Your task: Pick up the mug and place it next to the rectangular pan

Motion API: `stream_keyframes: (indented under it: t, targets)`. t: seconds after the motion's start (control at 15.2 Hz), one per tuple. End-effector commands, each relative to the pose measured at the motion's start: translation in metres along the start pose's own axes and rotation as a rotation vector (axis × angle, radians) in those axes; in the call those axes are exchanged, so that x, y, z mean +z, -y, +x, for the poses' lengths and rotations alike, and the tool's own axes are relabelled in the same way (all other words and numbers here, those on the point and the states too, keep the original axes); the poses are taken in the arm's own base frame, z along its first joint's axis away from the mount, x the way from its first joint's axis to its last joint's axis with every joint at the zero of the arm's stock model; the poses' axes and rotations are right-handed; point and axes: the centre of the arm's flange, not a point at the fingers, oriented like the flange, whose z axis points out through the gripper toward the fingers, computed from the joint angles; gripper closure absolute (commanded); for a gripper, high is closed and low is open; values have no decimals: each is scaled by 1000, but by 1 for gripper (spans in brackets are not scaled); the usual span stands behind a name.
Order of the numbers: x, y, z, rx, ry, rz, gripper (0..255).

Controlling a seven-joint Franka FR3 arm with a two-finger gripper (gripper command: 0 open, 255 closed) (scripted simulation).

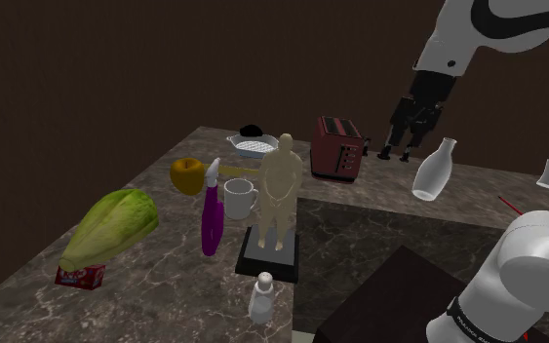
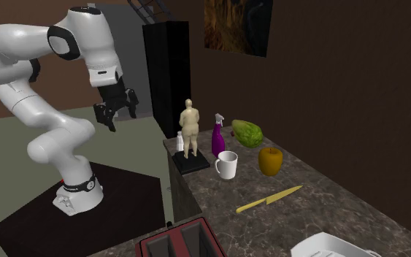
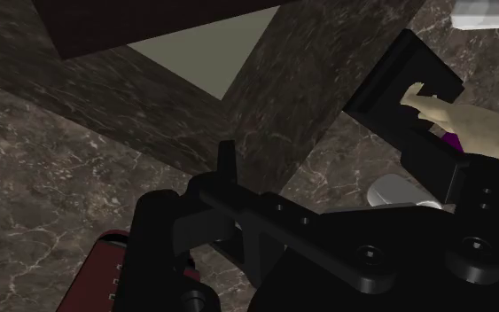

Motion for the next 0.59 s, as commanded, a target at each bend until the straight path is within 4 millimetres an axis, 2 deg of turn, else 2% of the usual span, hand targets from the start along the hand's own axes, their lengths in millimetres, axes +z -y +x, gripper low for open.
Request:
stream_keyframes:
  t: [0.0, 0.53]
  targets:
    - [0, 0, 0, 0, 0, 0, 0]
    - [51, 78, 57, 14, -12, -41, 0]
